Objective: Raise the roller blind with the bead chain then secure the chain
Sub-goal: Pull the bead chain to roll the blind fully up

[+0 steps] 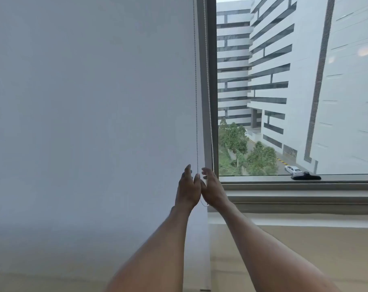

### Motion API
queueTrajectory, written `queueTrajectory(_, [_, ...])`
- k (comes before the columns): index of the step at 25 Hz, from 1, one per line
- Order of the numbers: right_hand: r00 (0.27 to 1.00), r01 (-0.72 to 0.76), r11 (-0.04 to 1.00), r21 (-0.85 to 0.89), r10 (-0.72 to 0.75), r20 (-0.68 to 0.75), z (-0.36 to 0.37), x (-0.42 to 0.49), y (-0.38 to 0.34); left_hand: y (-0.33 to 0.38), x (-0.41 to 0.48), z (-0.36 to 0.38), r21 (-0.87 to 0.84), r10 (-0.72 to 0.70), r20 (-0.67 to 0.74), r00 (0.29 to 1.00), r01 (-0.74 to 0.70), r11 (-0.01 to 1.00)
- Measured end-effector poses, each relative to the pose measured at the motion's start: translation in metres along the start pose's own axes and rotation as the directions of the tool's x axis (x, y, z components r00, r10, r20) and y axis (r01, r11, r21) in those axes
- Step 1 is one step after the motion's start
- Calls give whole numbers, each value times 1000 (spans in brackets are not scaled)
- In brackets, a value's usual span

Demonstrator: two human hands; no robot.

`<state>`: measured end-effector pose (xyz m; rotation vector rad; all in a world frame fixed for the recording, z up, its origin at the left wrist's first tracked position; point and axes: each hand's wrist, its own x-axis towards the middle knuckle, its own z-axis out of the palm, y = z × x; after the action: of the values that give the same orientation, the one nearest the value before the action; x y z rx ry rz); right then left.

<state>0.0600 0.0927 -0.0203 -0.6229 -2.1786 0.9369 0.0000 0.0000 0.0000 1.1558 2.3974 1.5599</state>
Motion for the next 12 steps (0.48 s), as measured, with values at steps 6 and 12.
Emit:
queueTrajectory(6, [999, -28, 984, 174, 32, -23, 2, 5, 12, 12, 6, 23, -92, -92, -82, 992, 84, 992])
queueTrajectory(12, [987, -33, 992, 124, 53, -154, 5, -9, 26, 12, 4, 33, -74, -70, -201, 977, 56, 996])
